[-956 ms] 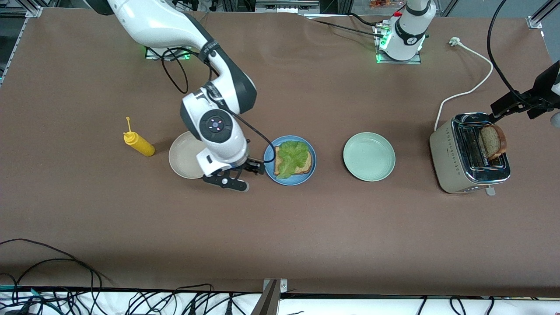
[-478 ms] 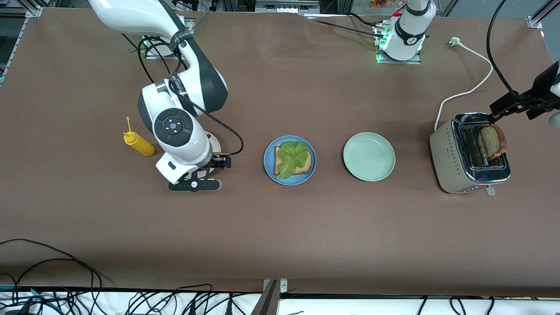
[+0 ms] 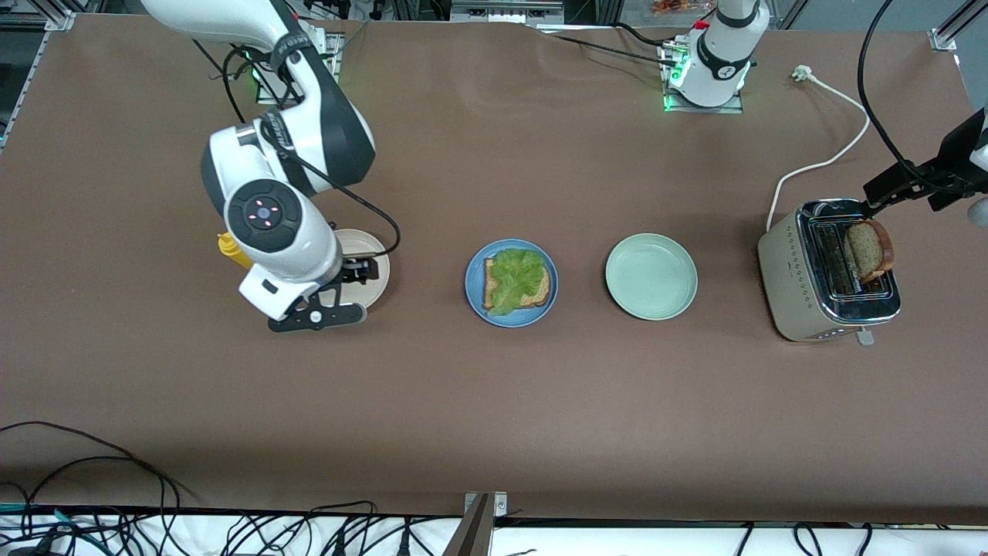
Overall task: Make sandwich in blue plate with both arms
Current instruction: 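Move the right gripper back toward the yellow squeeze bottle, then grasp the yellow squeeze bottle with the right gripper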
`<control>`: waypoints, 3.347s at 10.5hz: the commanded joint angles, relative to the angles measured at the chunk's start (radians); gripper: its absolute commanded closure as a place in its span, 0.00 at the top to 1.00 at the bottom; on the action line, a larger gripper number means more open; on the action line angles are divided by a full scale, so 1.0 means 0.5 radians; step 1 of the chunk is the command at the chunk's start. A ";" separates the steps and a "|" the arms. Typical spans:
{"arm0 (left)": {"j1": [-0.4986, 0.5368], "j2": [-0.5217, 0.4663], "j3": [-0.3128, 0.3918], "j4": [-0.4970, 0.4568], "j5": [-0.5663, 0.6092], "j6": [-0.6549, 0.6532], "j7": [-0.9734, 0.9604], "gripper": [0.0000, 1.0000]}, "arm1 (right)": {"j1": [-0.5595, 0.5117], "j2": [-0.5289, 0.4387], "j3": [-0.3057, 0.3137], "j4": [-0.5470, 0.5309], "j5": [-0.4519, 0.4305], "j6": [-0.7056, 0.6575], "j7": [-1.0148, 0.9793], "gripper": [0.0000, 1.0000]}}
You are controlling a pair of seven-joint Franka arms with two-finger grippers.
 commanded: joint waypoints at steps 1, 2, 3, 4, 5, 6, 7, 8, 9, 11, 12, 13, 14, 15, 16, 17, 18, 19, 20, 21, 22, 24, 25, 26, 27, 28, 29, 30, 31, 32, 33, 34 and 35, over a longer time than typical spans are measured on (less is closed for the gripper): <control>0.004 0.019 -0.009 0.058 -0.034 -0.037 0.002 1.00 | -0.067 -0.139 -0.049 -0.040 0.007 -0.161 -0.307 1.00; -0.002 0.019 -0.012 0.058 -0.031 -0.037 -0.007 1.00 | -0.116 -0.182 -0.046 -0.052 0.007 -0.188 -0.420 1.00; -0.002 0.019 -0.012 0.058 -0.031 -0.037 -0.007 1.00 | -0.189 -0.213 -0.046 -0.056 0.007 -0.265 -0.558 1.00; 0.001 0.019 -0.012 0.058 -0.031 -0.037 0.002 1.00 | -0.254 -0.246 -0.046 -0.068 0.007 -0.296 -0.711 1.00; -0.002 0.019 -0.015 0.058 -0.031 -0.037 0.008 1.00 | -0.328 -0.298 -0.046 -0.126 0.010 -0.290 -0.883 1.00; -0.002 0.019 -0.015 0.058 -0.031 -0.037 0.011 1.00 | -0.410 -0.375 -0.046 -0.199 0.047 -0.272 -1.064 1.00; -0.002 0.019 -0.018 0.058 -0.031 -0.037 0.011 1.00 | -0.475 -0.461 -0.049 -0.336 0.089 -0.256 -1.223 1.00; -0.002 0.016 -0.021 0.058 -0.031 -0.037 0.011 1.00 | -0.558 -0.568 -0.067 -0.520 0.093 -0.162 -1.395 1.00; -0.002 0.016 -0.021 0.058 -0.031 -0.040 0.008 1.00 | -0.634 -0.675 -0.071 -0.713 0.093 -0.021 -1.597 1.00; -0.005 0.019 -0.021 0.058 -0.031 -0.040 0.008 1.00 | -0.800 -0.741 -0.071 -0.838 0.096 0.026 -1.911 1.00; -0.005 0.016 -0.021 0.058 -0.034 -0.040 0.008 1.00 | -0.895 -0.723 -0.071 -0.838 0.154 0.026 -2.134 1.00; -0.005 0.016 -0.024 0.062 -0.034 -0.040 -0.004 1.00 | -1.026 -0.668 -0.071 -0.838 0.251 0.026 -2.325 1.00; -0.005 0.013 -0.036 0.062 -0.034 -0.040 -0.007 1.00 | -1.113 -0.609 -0.071 -0.838 0.310 0.029 -2.512 1.00; -0.005 0.013 -0.064 0.062 -0.031 -0.040 -0.010 1.00 | -1.217 -0.536 -0.071 -0.835 0.390 0.038 -2.714 1.00; -0.005 0.010 -0.064 0.062 -0.031 -0.040 -0.010 1.00 | -1.300 -0.462 -0.068 -0.838 0.512 0.072 -2.959 1.00; -0.005 0.010 -0.064 0.062 -0.031 -0.040 -0.010 1.00 | -1.362 -0.361 -0.071 -0.838 0.635 0.078 -3.204 1.00; -0.005 0.010 -0.064 0.062 -0.031 -0.040 -0.010 1.00 | -1.420 -0.269 -0.071 -0.838 0.751 0.084 -3.429 1.00; -0.005 0.010 -0.067 0.062 -0.034 -0.040 -0.010 1.00 | -1.457 -0.174 -0.068 -0.838 0.831 0.118 -3.616 1.00; -0.005 0.007 -0.070 0.062 -0.038 -0.043 -0.010 1.00 | -1.472 -0.076 -0.071 -0.838 0.926 0.151 -3.803 1.00; -0.005 0.004 -0.092 0.062 -0.038 -0.052 -0.013 1.00 | -1.479 0.001 -0.071 -0.838 1.003 0.152 -3.942 1.00; -0.005 0.004 -0.095 0.062 -0.038 -0.052 -0.013 1.00 | -1.494 0.068 -0.068 -0.841 1.074 0.143 -4.065 1.00; -0.005 0.004 -0.095 0.062 -0.038 -0.055 -0.013 1.00 | -1.540 0.173 -0.064 -0.920 1.395 0.145 -4.612 1.00; -0.005 0.004 -0.095 0.062 -0.038 -0.055 -0.013 1.00 | -1.549 0.234 -0.067 -0.942 1.546 0.155 -4.882 1.00; -0.005 0.004 -0.095 0.062 -0.038 -0.055 -0.013 1.00 | -1.555 0.256 -0.064 -0.964 1.593 0.140 -5.034 1.00; -0.005 0.004 -0.095 0.062 -0.038 -0.055 -0.013 1.00 | -1.555 0.265 -0.058 -0.997 1.620 0.133 -5.117 1.00; -0.002 0.004 -0.092 0.062 -0.038 -0.055 -0.013 1.00 | -1.555 0.266 -0.058 -1.052 1.666 0.133 -5.212 1.00; -0.002 0.004 -0.092 0.062 -0.038 -0.061 -0.013 1.00 | -1.555 0.287 -0.058 -1.110 1.728 0.136 -5.383 1.00; -0.002 0.001 -0.092 0.062 -0.038 -0.061 -0.013 1.00 | -1.555 0.293 -0.058 -1.138 1.795 0.124 -5.467 1.00; -0.002 0.001 -0.092 0.062 -0.038 -0.061 -0.013 1.00 | -1.555 0.311 -0.055 -1.163 1.805 0.109 -5.480 1.00; -0.002 0.001 -0.092 0.062 -0.038 -0.061 -0.013 1.00 | -1.555 0.360 -0.052 -1.160 1.826 0.057 -5.535 1.00; -0.002 0.001 -0.089 0.062 -0.038 -0.064 -0.013 1.00 | -1.555 0.373 -0.052 -1.160 1.869 0.005 -5.587 1.00; -0.002 0.001 -0.092 0.062 -0.038 -0.065 -0.013 1.00 | -1.555 0.370 -0.052 -1.157 1.878 -0.005 -5.606 0.99; -0.005 0.001 -0.095 0.062 -0.038 -0.065 -0.013 1.00 | -1.555 0.367 -0.046 -1.154 1.881 -0.008 -5.612 0.96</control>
